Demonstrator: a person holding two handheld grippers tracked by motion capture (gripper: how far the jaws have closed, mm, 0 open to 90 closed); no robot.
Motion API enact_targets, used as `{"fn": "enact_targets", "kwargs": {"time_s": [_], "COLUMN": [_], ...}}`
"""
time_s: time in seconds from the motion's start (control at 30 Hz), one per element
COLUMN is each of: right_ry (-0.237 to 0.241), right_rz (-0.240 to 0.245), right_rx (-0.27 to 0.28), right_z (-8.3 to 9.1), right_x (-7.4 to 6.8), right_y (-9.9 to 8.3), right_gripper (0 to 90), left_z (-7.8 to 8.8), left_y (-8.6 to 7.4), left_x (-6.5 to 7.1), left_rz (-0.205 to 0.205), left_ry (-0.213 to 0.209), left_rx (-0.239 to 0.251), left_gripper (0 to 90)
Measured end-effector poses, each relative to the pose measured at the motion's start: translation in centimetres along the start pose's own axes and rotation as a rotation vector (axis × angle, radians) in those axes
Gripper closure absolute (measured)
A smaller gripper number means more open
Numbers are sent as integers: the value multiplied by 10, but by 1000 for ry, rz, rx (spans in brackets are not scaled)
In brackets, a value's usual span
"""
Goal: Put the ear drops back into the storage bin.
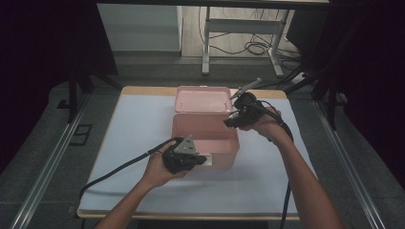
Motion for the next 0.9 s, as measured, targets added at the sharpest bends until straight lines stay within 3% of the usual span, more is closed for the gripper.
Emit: {"fn": "enact_targets", "kwargs": {"time_s": [0.9], "right_ry": [44], "right_rz": [33], "right_rx": [-48], "right_z": [-51], "right_x": [-16], "right_y": [28], "right_gripper": [600], "left_z": [0], "left_y": [1], "left_x": [1], "left_rz": [11], "left_ry": [1], "left_rx": [2], "left_gripper": [900]}}
Point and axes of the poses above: each handheld gripper's, and its own axes: z roughly backward along the jaws, y roughly out of its top, x roughly to its right, the point moved 6 cm from there along -z, roughly forward along the jaws, and after that the axes turned 6 degrees about -x, right-handed, at the moved point
